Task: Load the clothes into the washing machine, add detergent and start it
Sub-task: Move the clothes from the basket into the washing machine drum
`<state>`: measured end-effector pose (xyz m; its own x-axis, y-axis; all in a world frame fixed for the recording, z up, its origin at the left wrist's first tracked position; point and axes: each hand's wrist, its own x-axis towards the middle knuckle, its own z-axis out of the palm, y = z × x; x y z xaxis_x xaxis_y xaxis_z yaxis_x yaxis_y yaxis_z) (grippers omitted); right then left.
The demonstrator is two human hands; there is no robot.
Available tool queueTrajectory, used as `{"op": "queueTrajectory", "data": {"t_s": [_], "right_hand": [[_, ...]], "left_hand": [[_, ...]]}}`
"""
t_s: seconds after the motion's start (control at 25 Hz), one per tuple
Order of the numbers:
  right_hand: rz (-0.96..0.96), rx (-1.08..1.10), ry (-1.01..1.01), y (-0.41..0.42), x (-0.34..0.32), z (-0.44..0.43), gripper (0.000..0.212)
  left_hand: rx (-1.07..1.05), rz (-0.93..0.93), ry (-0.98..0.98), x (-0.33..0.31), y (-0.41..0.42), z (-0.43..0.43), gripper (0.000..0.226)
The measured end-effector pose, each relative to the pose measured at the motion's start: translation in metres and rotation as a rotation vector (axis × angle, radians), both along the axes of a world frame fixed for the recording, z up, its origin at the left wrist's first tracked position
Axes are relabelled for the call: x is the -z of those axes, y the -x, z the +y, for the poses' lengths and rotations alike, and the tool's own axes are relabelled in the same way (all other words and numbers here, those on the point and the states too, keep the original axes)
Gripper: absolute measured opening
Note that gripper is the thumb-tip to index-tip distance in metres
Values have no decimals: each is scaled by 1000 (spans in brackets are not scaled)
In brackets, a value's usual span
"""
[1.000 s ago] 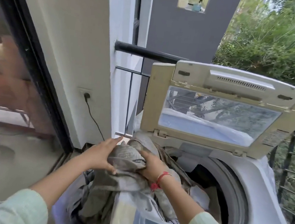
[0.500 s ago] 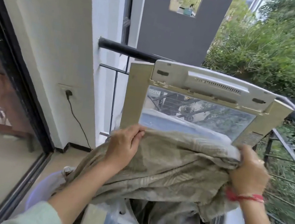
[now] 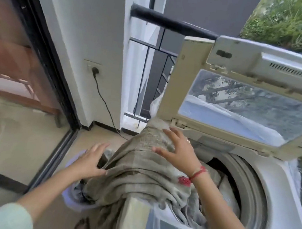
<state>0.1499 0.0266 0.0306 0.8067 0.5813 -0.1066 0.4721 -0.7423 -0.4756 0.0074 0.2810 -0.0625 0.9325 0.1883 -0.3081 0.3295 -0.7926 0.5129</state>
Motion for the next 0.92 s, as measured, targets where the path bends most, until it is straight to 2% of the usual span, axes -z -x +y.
{"op": "queueTrajectory", "data": {"t_s": [0.04,0.08,0.12,0.16,0.24,0.28,0.36,0.44,0.48,0.56,0.64,0.8,0.92], "right_hand": [[-46,-50,133,6,0,33,99],[-54,-67,301,11,6,62,106],[-27,-50,451,15,18,82,106],[7,-5,560,19,30,97,97],[-36,52,651,33,43,108,61],[-122,49,635,40,46,108,44],[-270,8,520,48,50,96,29],[-328,-56,387,52,50,79,27],[-357,-96,338,54,50,68,27],[-430,-163,238,57,43,37,31],[-527,-165,84,52,24,0,30],[-924,-19,-253,17,-75,-84,21],[-1169,174,-320,-2,-141,-159,23]], "left_hand": [[36,139,-14,13,-4,8,104],[71,201,-15,24,-9,12,116],[98,226,-10,36,-16,11,121],[117,240,-1,47,-22,8,122],[137,231,14,65,-32,-1,118],[143,218,30,72,-37,-8,118],[129,164,143,76,-38,-28,112],[-34,-38,334,73,-31,-44,69],[-145,-122,328,67,-25,-49,53],[-317,-262,245,43,-15,-57,58],[-363,-462,159,1,-9,-65,66],[-207,-912,-59,-128,-44,-117,74],[-53,-1150,-160,-197,-89,-186,64]]}}
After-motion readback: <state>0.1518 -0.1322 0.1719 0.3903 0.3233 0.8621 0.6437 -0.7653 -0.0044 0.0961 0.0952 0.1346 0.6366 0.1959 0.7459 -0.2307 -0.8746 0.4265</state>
